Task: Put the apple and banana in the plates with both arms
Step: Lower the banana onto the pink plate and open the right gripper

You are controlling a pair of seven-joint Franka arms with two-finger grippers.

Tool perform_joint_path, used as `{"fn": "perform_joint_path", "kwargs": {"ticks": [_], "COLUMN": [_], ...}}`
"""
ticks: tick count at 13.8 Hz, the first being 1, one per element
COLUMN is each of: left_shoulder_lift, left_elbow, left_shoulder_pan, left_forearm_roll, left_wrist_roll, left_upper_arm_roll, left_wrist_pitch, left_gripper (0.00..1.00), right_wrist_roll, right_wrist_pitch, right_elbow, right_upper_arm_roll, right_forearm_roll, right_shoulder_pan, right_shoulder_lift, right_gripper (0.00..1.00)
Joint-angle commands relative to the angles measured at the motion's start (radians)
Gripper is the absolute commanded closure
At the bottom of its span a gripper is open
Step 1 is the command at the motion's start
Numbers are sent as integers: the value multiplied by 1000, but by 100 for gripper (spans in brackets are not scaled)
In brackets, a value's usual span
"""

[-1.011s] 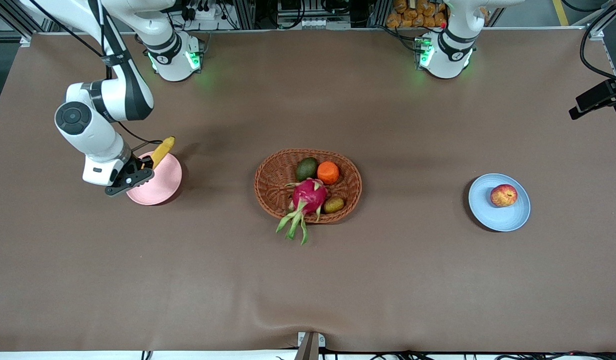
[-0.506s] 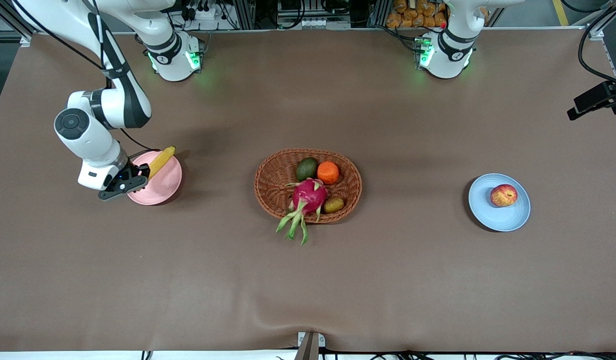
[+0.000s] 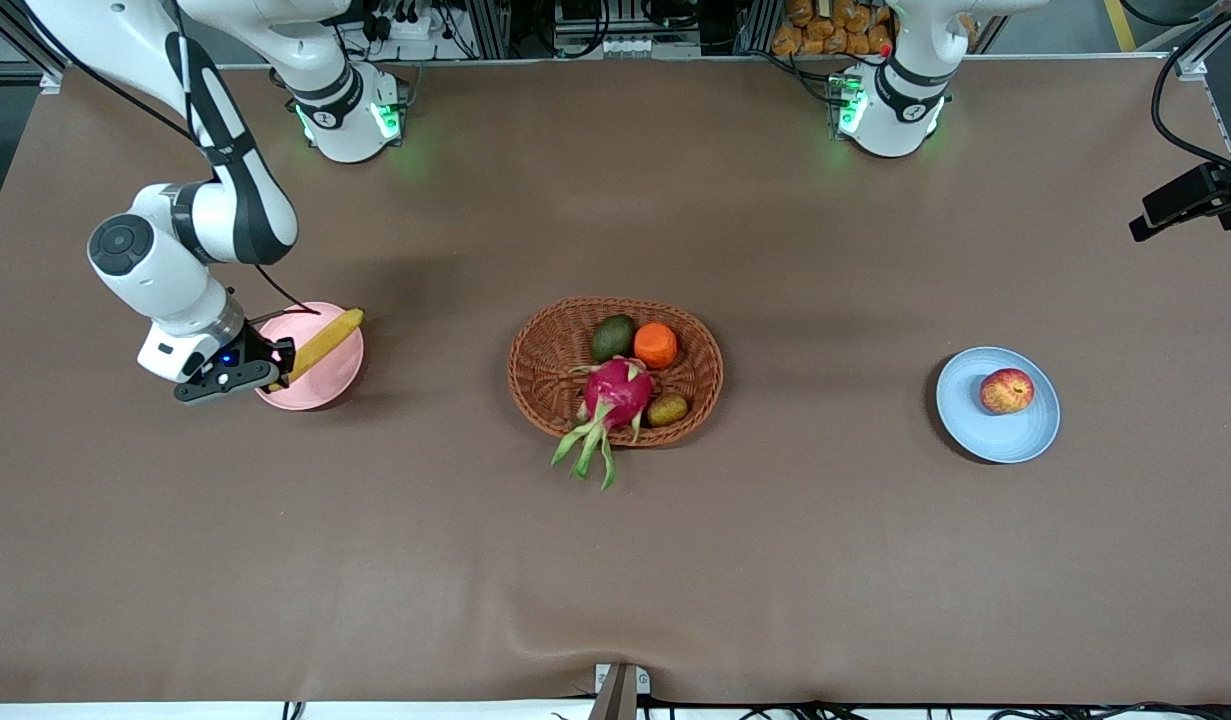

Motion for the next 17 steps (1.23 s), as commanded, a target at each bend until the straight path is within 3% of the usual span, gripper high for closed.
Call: {"fn": "perform_joint_path", "kwargs": {"ticks": [1, 3, 4, 5, 7, 8, 9, 10, 11, 14, 15, 17], "left_shoulder_lift": [6, 6, 4, 4, 4, 6, 6, 7, 7, 9, 9, 13], "left_elbow": [16, 11, 10, 10, 8, 8, 8, 8, 8, 10, 10, 11], "left_shoulder_pan": [4, 8, 6, 6, 9, 12, 14, 14, 12, 14, 11, 12], "left_forearm_roll": [5, 14, 25, 26, 26, 26, 26, 26, 26, 26, 26, 26], "left_wrist_roll": [5, 53, 64, 66, 68, 68, 68, 68, 68, 68, 68, 69], "left_upper_arm_roll": [-12, -14, -16, -16, -16, -16, -16, -16, -14, -16, -16, -16], "left_wrist_pitch": [1, 2, 2, 1, 1, 1, 1, 1, 1, 1, 1, 1], "left_gripper": [0, 0, 0, 0, 0, 0, 0, 0, 0, 0, 0, 0], "right_wrist_roll": [-160, -160, -162, -163, -163, -163, -163, -162, -162, -165, -165, -165], "right_wrist_pitch": [141, 138, 137, 137, 137, 137, 134, 130, 129, 127, 127, 118], "right_elbow": [-49, -46, -43, -40, -38, -37, -28, -17, -8, 12, 18, 40], "right_upper_arm_roll": [-19, -19, -19, -21, -21, -22, -25, -29, -33, -33, -33, -32], "right_forearm_roll": [53, 53, 53, 51, 51, 51, 51, 51, 51, 51, 51, 50], "right_shoulder_pan": [8, 8, 8, 8, 8, 6, 6, 6, 6, 8, 8, 11], "right_shoulder_lift": [0, 2, 2, 2, 2, 2, 0, 0, -1, -14, -23, -46], "right_gripper": [100, 95, 80, 72, 67, 59, 34, 19, 11, 9, 2, 0]}}
